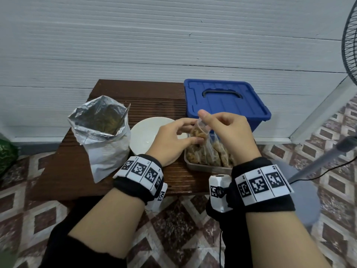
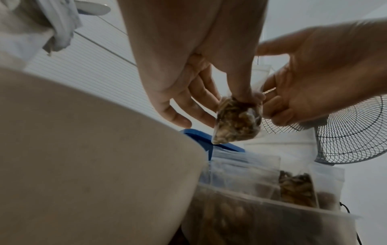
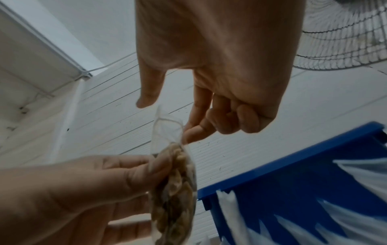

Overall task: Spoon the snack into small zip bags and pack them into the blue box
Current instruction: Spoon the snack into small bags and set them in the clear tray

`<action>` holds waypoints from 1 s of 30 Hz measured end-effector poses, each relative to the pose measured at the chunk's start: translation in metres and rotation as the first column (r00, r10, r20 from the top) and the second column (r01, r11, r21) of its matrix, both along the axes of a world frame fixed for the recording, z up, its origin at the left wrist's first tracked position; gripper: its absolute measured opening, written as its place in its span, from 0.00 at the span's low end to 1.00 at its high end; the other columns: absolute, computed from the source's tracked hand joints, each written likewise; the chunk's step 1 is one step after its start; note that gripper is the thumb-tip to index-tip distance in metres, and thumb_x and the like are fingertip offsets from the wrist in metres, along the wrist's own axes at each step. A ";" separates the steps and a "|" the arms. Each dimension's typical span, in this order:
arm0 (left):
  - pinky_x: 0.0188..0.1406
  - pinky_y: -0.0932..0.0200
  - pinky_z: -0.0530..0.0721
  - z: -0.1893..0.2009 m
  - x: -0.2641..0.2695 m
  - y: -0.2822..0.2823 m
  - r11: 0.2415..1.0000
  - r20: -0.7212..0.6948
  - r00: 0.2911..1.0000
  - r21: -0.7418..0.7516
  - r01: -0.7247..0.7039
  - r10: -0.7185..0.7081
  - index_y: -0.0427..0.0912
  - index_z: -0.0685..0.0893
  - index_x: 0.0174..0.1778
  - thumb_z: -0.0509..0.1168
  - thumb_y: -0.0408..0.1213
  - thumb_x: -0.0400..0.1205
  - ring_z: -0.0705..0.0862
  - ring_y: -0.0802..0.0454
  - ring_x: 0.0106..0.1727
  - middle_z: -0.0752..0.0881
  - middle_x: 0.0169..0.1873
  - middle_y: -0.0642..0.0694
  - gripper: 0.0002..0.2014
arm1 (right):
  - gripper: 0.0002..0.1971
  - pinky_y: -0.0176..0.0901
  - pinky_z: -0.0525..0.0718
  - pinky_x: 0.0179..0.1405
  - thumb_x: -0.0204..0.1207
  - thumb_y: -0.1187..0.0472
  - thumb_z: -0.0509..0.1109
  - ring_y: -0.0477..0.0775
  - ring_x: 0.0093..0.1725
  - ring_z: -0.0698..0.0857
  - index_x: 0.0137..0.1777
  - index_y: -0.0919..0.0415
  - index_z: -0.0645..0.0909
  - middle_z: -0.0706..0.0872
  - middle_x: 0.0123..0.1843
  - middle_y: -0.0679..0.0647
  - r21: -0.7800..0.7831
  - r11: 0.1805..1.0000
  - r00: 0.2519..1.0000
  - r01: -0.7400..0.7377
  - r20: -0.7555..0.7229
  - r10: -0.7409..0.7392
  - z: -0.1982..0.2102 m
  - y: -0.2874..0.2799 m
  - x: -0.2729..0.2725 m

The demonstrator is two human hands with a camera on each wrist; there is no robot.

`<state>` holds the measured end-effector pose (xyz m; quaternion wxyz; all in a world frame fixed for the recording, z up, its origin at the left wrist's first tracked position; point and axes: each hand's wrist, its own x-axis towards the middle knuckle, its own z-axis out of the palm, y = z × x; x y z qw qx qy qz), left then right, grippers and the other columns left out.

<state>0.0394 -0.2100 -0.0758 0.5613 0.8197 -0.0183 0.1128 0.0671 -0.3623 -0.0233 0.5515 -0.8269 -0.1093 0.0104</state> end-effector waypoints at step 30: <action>0.54 0.84 0.72 -0.013 0.011 -0.020 1.000 -0.100 0.995 -0.009 0.023 -0.023 0.52 0.80 0.68 0.62 0.46 0.85 0.78 0.81 0.55 0.85 0.56 0.61 0.15 | 0.06 0.35 0.75 0.42 0.78 0.57 0.70 0.44 0.39 0.82 0.41 0.55 0.86 0.86 0.36 0.47 -0.188 0.861 0.875 0.473 0.214 -0.434 -0.020 -0.066 0.025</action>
